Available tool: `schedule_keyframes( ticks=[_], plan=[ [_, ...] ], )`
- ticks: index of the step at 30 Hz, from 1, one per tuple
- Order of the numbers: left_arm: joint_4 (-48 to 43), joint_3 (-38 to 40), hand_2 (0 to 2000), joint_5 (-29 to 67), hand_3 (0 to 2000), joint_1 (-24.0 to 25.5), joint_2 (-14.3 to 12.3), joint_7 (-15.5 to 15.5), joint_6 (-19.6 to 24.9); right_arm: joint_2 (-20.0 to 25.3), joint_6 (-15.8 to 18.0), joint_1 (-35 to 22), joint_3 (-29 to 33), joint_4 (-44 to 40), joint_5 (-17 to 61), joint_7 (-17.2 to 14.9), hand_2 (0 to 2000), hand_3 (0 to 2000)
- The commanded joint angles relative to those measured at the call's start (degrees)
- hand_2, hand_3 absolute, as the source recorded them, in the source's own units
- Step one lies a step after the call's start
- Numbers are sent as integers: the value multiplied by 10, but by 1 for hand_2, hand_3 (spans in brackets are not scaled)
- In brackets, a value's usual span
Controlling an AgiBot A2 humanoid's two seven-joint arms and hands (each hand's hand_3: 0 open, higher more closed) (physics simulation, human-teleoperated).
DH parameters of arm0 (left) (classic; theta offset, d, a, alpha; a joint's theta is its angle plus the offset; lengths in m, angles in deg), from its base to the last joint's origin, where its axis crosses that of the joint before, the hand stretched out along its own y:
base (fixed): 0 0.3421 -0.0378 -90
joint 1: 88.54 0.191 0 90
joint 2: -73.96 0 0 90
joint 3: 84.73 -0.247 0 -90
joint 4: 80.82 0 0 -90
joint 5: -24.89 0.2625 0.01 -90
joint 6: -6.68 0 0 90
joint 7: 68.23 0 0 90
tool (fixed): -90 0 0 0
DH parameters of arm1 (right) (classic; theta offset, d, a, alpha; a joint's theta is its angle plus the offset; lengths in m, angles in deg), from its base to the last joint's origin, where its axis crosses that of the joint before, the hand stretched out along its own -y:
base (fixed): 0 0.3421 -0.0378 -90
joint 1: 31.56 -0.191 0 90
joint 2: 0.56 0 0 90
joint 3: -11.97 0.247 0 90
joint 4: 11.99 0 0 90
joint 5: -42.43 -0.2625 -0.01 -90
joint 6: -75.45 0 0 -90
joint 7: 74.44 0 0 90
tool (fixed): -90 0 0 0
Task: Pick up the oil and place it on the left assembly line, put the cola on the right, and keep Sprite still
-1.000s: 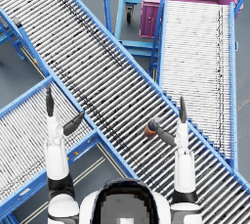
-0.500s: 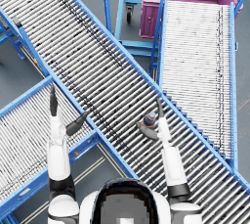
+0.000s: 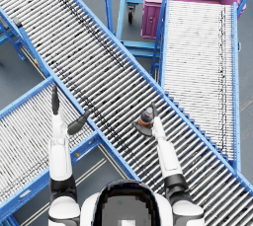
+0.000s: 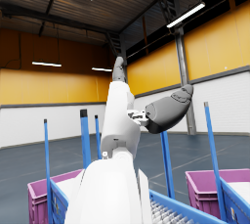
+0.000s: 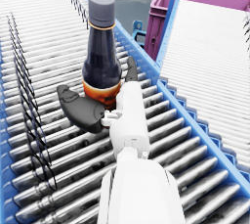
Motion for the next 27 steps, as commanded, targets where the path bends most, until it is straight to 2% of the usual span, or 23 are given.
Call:
schedule_keyframes(
  ticks=[1, 5, 7, 10, 11, 14, 15, 17, 18, 21, 27],
  plan=[
    [3, 5, 0, 0, 0, -6, 0, 0, 0, 9, -7, -30, -5, -42, 0, 1, 2000, 653],
    [3, 5, 0, 0, 0, 0, -2, 0, 0, 13, -20, -42, -20, -48, 1, 1, 2000, 1960],
    [4, 7, 0, 0, 0, 0, -3, 0, 0, 13, -27, -43, -9, -43, 1, 3, 2000, 2000],
    [0, 10, 0, 0, 0, -8, -3, 0, 0, 17, -28, -46, 61, 83, 1, 0, 2000, 2000],
    [0, 8, 0, 0, 0, -8, -3, 0, 0, 20, -15, -67, 93, 107, 1, 0, 2000, 2000],
    [-4, 7, 0, 0, 0, -11, -4, 0, 0, 20, 72, -114, 147, 152, 0, -2, 2000, 2000],
    [0, 6, 0, 0, 0, -3, -5, 0, 0, 19, 79, -126, 157, 156, 0, -4, 2000, 2000],
    [-7, 8, 0, 0, 0, -15, -5, 0, 0, 15, 62, -152, 181, 158, 0, -5, 2000, 2000],
    [-4, 7, 0, 0, 0, -5, -6, 0, 0, 11, 52, -164, 198, 155, 0, -5, 2000, 2000],
    [-14, 3, 0, 0, 0, -16, -6, 0, 0, 1, 38, -196, 238, 129, 0, -6, 2000, 2000],
    [-19, 6, 0, 0, 0, -21, -8, 0, 0, -37, 32, -297, 314, -3, 0, -5, 2000, 2000]
  ],
)
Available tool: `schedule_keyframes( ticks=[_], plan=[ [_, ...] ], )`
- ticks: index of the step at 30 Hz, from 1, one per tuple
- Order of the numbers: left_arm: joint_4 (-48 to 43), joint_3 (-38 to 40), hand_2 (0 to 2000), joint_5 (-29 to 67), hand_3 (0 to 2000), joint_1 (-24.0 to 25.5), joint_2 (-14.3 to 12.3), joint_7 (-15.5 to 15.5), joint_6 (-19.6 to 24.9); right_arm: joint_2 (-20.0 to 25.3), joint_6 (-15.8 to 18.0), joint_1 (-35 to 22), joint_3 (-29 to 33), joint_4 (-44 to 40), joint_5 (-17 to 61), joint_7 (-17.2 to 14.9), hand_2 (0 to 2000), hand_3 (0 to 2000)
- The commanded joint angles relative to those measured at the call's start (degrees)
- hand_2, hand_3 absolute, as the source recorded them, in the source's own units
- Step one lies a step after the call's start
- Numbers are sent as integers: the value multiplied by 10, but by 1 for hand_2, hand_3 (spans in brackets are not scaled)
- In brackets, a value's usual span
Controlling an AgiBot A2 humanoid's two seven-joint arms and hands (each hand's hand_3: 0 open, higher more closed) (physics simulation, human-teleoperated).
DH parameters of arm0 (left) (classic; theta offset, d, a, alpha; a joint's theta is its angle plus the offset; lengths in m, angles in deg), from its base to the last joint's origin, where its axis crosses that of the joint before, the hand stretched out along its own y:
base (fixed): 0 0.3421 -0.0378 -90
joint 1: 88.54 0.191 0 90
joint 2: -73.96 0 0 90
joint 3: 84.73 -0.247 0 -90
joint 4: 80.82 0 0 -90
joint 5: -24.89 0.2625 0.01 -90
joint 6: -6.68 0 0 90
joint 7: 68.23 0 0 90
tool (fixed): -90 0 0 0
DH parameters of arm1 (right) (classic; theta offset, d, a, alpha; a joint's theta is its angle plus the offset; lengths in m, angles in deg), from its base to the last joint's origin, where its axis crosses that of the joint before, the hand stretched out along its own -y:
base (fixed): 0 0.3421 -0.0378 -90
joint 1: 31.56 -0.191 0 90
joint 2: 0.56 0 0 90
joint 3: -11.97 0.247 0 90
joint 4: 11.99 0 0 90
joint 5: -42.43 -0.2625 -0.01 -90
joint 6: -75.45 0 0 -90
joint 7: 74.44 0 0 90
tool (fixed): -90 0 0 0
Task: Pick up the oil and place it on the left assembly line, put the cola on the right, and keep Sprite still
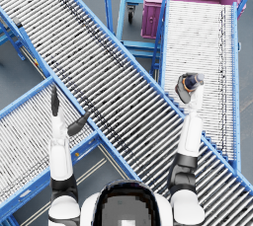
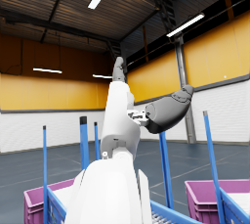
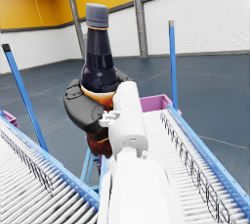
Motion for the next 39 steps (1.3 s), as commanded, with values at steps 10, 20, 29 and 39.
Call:
schedule_keyframes(
  ticks=[10, 20, 29, 39],
  plan=[
    [-17, 9, 0, 0, 0, 0, -3, 0, 0, -72, -26, -235, 30, -171, -1, 3, 0, 0],
    [-23, 5, 0, 0, 0, 8, -7, 0, 0, -48, -28, -80, -26, 160, 0, 3, 0, 0],
    [6, 13, 0, 0, 0, -11, -7, 0, 0, -39, -28, 41, -52, 291, 0, 3, 0, 0],
    [16, 16, 0, 0, 0, 5, -11, 0, 0, -32, -28, 133, -73, 347, 0, 3, 0, 0]
  ],
)
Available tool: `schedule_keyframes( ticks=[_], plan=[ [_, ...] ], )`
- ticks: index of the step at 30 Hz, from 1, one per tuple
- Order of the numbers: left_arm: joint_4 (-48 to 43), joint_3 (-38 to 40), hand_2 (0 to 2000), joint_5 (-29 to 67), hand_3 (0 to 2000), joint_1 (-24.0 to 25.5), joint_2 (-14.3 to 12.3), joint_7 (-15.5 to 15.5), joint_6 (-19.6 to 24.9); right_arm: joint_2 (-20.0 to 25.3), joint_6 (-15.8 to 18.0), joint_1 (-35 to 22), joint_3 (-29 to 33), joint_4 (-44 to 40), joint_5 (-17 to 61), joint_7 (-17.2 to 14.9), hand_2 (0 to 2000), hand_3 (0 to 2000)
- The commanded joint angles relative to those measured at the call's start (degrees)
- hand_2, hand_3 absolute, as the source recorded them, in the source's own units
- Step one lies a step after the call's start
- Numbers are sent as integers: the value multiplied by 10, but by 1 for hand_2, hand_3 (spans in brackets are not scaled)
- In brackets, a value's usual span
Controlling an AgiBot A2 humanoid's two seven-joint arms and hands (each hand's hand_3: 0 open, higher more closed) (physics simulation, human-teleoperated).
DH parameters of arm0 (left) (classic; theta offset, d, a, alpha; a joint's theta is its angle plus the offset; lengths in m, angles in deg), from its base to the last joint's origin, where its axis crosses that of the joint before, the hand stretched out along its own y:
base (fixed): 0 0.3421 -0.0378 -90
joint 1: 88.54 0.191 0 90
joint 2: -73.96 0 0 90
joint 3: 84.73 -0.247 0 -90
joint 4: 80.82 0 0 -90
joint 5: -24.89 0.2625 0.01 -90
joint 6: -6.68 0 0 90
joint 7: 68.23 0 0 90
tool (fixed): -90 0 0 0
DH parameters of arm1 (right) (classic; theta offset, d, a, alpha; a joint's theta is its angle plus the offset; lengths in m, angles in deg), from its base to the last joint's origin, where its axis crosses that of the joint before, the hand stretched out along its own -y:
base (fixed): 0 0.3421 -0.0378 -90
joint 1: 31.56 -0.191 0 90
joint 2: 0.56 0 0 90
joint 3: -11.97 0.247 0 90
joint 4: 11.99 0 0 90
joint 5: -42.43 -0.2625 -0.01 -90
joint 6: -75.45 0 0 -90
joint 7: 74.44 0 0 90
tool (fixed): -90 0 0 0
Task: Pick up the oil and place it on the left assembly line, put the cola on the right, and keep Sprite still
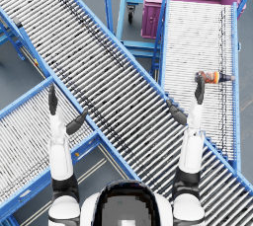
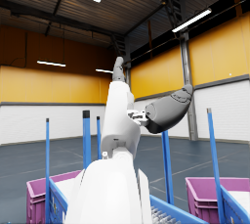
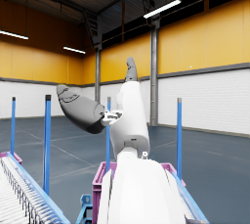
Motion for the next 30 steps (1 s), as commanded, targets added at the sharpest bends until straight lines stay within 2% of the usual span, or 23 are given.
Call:
schedule_keyframes(
  ticks=[1, 2, 8, 30],
  plan=[
    [1, 0, 0, 0, 0, 2, 0, 0, 0, 2, 0, 25, -3, 18, 0, 0, 0, 0],
    [1, 0, 0, 0, 0, -1, 0, 0, 0, 1, 0, 15, -1, 8, 0, 0, 0, 0],
    [7, -15, 0, -24, 0, 17, 7, 5, -5, -8, 5, 36, -17, 11, -24, -5, 0, 0],
    [61, -159, 0, -259, 0, 99, 101, 56, -56, -117, 55, 131, -156, 26, -259, -56, 0, 0]
  ],
)
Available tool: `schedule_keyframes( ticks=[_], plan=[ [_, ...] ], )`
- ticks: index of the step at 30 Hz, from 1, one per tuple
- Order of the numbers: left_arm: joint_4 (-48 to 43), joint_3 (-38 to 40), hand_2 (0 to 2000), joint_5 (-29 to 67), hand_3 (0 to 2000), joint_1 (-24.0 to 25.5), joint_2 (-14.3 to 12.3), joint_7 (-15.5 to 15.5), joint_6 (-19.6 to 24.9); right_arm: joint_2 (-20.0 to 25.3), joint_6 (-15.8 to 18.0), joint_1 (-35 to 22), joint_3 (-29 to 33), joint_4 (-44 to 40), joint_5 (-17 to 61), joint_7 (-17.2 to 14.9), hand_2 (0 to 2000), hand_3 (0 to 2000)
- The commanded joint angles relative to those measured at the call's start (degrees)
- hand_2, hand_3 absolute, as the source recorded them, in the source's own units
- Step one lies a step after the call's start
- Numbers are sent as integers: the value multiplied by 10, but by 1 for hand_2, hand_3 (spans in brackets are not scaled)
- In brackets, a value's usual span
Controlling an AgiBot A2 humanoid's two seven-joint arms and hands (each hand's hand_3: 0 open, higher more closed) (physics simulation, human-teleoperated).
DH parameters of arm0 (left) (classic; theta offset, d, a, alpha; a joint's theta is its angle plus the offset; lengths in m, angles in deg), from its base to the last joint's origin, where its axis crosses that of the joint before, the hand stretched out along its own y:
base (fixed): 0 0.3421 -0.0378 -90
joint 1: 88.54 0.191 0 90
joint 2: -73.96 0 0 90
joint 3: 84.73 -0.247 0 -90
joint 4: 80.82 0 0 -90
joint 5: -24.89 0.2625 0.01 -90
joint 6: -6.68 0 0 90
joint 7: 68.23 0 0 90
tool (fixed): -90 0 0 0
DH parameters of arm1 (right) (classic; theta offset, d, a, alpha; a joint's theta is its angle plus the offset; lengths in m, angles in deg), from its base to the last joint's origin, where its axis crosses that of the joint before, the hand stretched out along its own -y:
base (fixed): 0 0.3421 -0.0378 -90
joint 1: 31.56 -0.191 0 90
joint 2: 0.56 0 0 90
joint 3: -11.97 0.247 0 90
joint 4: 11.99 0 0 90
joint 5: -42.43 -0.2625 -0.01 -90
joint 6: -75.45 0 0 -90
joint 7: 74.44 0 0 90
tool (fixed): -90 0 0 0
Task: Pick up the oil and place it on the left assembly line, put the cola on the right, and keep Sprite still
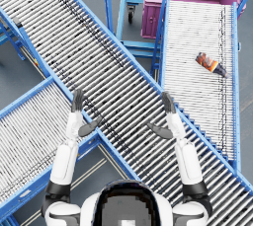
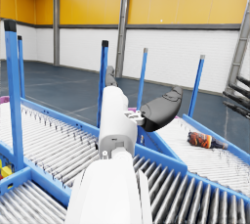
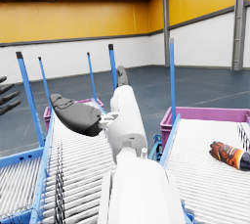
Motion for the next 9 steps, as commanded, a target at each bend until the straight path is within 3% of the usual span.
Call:
schedule_keyframes(
  ticks=[1, 9],
  plan=[
    [1, -2, 0, -3, 0, 1, 1, 1, -1, -1, 1, 1, -2, 0, -3, -1, 0, 0],
    [2, -6, 0, -9, 0, 3, 3, 2, -2, -4, 2, 3, -6, 1, -9, -2, 0, 0]
  ],
)
